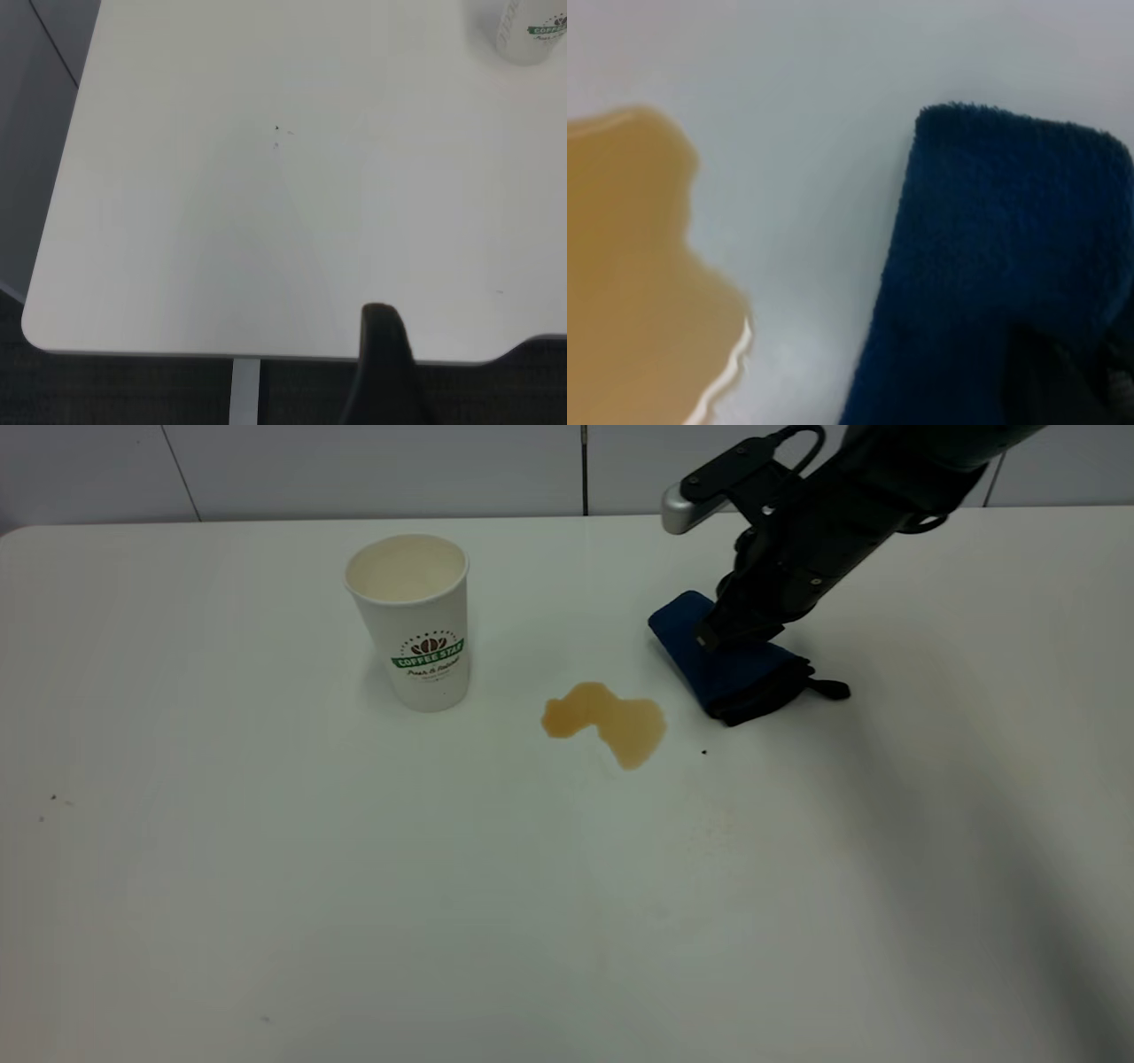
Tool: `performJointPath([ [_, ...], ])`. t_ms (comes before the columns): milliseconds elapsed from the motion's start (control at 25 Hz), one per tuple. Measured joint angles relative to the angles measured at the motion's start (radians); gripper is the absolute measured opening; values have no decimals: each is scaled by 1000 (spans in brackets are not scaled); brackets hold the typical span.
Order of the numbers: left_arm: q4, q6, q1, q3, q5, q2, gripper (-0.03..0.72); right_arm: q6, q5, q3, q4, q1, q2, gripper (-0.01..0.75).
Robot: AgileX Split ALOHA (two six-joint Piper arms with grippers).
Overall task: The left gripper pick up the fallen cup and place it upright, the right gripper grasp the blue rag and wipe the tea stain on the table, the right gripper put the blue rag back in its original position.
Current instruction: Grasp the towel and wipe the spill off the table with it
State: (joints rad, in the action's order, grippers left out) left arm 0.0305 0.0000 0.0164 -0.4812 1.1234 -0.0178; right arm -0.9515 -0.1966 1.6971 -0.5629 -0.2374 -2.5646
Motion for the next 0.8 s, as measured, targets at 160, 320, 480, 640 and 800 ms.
performJointPath([
  [160, 0, 0, 0, 0, 0, 0, 547, -1, -72, 117, -6, -54, -81, 62],
  [320, 0, 0, 0, 0, 0, 0, 547, -1, -148, 177, -42, -106, -107, 62],
  [480, 0, 0, 0, 0, 0, 0, 547, -1, -252, 181, -62, -143, -107, 62],
  [640, 0, 0, 0, 0, 0, 0, 547, -1, -431, 188, -44, -153, -107, 62],
  [800, 0, 0, 0, 0, 0, 0, 547, 81, -503, 193, 117, -152, -102, 62],
])
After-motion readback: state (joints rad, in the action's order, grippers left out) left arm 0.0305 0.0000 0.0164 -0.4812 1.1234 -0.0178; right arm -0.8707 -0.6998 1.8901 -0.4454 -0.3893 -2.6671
